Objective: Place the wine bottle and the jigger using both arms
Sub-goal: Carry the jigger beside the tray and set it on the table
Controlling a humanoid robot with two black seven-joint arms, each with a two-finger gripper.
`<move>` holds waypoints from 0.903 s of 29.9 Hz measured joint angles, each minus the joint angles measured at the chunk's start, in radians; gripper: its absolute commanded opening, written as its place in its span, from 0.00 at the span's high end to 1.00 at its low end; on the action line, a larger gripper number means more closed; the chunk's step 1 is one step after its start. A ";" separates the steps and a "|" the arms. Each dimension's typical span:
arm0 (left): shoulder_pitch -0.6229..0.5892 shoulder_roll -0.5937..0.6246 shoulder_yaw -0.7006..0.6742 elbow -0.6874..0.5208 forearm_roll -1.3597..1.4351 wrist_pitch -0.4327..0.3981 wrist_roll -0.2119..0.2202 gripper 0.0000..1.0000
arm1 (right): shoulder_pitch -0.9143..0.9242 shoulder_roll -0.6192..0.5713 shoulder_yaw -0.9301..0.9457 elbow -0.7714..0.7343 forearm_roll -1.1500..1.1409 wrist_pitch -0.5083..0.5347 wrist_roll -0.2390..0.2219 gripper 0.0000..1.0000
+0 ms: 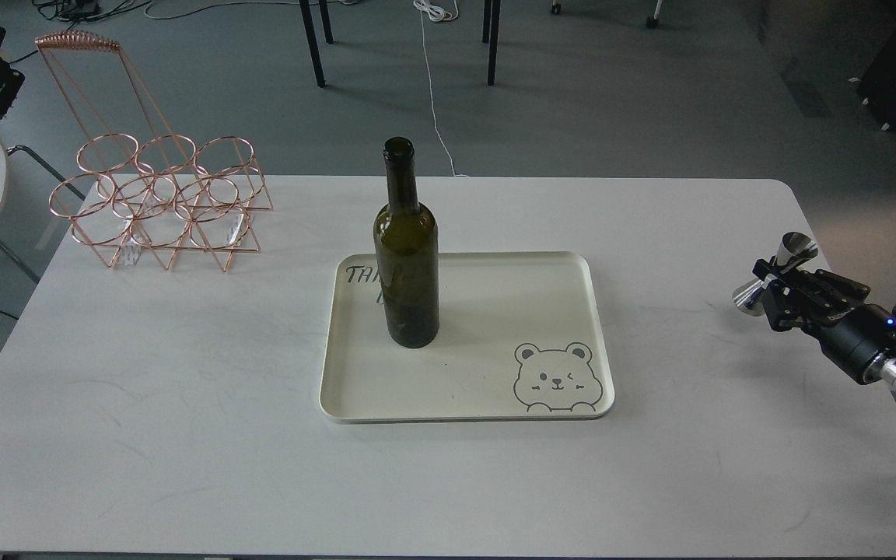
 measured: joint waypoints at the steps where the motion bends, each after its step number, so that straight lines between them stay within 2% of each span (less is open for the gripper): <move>1: 0.000 0.001 0.000 0.000 0.000 0.000 0.000 0.02 | -0.001 0.008 0.000 -0.001 0.000 0.000 0.000 0.91; 6: 0.000 0.010 0.000 0.000 0.000 0.000 0.000 0.02 | -0.002 0.038 -0.003 -0.028 0.000 0.000 -0.003 0.86; 13: 0.002 0.026 0.000 0.000 0.000 0.000 -0.001 0.02 | -0.003 0.069 -0.005 -0.061 0.000 0.000 0.000 0.86; 27: 0.000 0.037 0.000 -0.001 0.000 0.000 -0.001 0.02 | -0.004 0.093 -0.022 -0.077 0.000 0.000 0.000 0.71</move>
